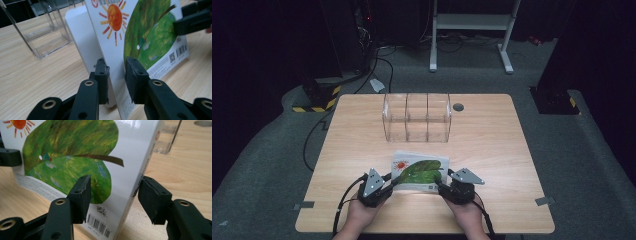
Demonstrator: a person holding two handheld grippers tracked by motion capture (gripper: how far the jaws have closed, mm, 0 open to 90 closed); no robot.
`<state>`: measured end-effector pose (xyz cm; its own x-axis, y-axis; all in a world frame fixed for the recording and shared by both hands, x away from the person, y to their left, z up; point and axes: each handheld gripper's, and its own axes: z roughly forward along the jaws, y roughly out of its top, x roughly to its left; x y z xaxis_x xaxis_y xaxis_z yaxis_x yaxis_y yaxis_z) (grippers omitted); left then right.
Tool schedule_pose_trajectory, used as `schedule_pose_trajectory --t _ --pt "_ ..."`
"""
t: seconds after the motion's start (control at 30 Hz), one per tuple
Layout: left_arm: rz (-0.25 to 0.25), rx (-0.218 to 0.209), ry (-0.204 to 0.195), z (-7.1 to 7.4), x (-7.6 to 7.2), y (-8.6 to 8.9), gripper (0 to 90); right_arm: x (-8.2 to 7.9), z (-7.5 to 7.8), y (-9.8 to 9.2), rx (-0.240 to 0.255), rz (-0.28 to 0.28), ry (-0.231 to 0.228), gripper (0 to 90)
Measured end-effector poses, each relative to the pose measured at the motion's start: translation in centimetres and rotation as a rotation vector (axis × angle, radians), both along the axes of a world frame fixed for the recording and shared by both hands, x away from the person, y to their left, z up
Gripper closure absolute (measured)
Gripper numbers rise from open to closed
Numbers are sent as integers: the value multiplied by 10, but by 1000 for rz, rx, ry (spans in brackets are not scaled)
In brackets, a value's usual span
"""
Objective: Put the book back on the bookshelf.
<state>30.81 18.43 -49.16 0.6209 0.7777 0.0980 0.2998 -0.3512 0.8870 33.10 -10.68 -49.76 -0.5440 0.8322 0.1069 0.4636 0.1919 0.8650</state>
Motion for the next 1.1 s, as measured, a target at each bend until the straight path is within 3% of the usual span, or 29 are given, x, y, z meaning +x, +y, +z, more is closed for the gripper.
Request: schedule_pose_trajectory --t 0.13,0.5,0.67,0.87,1.1 --pt "-1 41 -5 -4 0 -3 747 -4 4 -2 5 -9 -38 448" --pt "-16 54 17 -11 0 -4 745 -13 4 -6 -1 5 -93 465" --pt "-42 36 33 -13 -3 0 746 -18 3 -13 34 35 -81 464" --pt "-38 28 35 -13 -3 0 736 -17 1 -14 30 65 -67 403" --pt "-33 31 42 -14 -2 0 713 -12 5 -18 35 88 -83 338"
